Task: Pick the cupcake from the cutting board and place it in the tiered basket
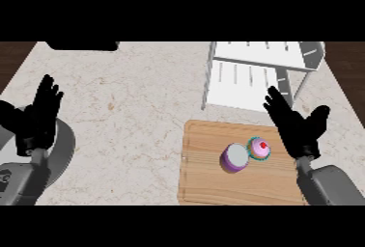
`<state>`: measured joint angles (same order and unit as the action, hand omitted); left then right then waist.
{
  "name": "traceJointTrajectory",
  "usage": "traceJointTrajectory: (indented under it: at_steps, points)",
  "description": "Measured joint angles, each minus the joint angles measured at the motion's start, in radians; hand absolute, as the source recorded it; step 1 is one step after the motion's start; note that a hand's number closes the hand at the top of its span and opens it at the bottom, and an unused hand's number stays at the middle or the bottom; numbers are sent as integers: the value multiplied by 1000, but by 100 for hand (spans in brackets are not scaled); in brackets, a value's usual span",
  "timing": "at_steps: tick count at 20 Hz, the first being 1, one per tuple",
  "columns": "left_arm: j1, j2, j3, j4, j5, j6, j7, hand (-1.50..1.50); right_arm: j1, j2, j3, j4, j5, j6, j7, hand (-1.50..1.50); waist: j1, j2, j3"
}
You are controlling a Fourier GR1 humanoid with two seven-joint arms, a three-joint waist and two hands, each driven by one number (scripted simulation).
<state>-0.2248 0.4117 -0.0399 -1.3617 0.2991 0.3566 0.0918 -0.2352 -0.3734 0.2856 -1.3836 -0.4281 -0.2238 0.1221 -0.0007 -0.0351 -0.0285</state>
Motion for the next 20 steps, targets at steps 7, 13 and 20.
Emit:
traceJointTrajectory:
  at_steps: [7,13,20]
  points:
    - [33,64,-56,-33,-113,-20,-37,0,21,-17,-181,-87,-77,-12,-116,150,-42,11,32]
    - [68,87,-103,-45,-170,-43,-58,0,195,-96,-217,-54,96,-280,-59,-150,-40,27,27]
    - [81,71,-125,-71,-215,-48,-47,0,367,-289,-204,-329,176,-278,139,-150,-20,29,26]
